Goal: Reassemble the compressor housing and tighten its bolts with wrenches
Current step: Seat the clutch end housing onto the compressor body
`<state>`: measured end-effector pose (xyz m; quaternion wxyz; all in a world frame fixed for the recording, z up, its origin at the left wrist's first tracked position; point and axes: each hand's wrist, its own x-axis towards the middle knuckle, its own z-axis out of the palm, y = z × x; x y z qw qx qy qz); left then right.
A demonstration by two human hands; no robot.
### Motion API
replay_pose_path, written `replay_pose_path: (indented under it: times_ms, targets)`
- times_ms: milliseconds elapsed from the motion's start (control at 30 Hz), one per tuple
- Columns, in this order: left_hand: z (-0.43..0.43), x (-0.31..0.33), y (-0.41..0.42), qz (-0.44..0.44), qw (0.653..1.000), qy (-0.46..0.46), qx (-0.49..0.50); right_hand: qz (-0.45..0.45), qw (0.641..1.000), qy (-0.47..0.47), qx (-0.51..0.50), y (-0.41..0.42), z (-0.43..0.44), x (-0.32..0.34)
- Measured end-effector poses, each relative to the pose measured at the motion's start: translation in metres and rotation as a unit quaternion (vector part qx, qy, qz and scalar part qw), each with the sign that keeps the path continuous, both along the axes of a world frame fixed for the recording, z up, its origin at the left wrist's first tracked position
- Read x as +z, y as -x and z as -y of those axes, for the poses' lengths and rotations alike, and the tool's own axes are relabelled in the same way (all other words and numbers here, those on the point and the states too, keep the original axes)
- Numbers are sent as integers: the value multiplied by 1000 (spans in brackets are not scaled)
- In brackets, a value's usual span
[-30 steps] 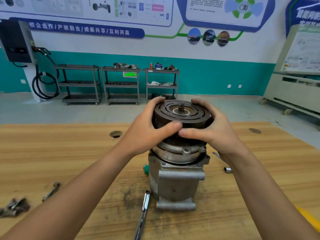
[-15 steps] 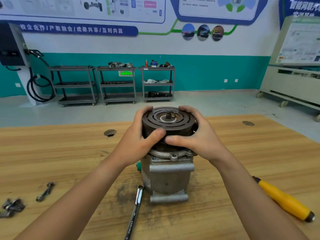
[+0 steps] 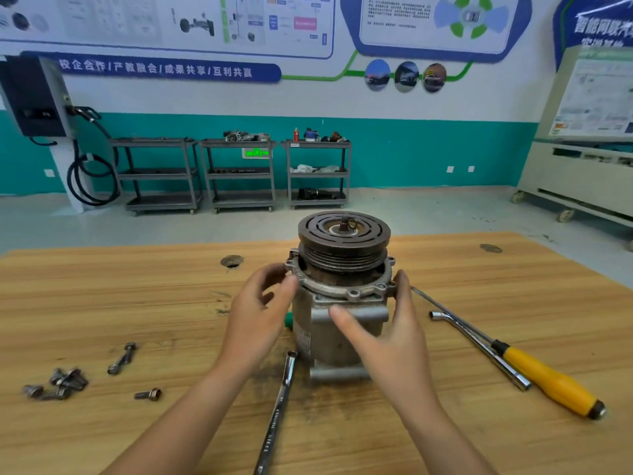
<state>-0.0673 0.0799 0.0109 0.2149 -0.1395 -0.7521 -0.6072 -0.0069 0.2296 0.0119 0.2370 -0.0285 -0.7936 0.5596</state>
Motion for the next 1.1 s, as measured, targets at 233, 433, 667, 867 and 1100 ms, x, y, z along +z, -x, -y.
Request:
replay_pose_path:
  times_ms: [233, 433, 667, 867, 1100]
  targets:
    - [-14, -1, 3, 49, 998, 8, -25, -42, 997, 23, -66, 5, 25, -10]
    - [-21, -10, 5, 15, 1000, -24, -9, -98, 987, 61, -108, 5, 36, -18]
    - [-32, -12, -1, -18, 998, -54, 14, -168, 974, 40, -149, 8, 39, -24]
    - [-34, -15, 4, -14, 996, -65, 51, -225, 958, 18, -176, 7, 45, -22]
    - [-29, -7, 3, 65, 991, -116, 10, -258, 936, -80, -226, 9, 44, -22]
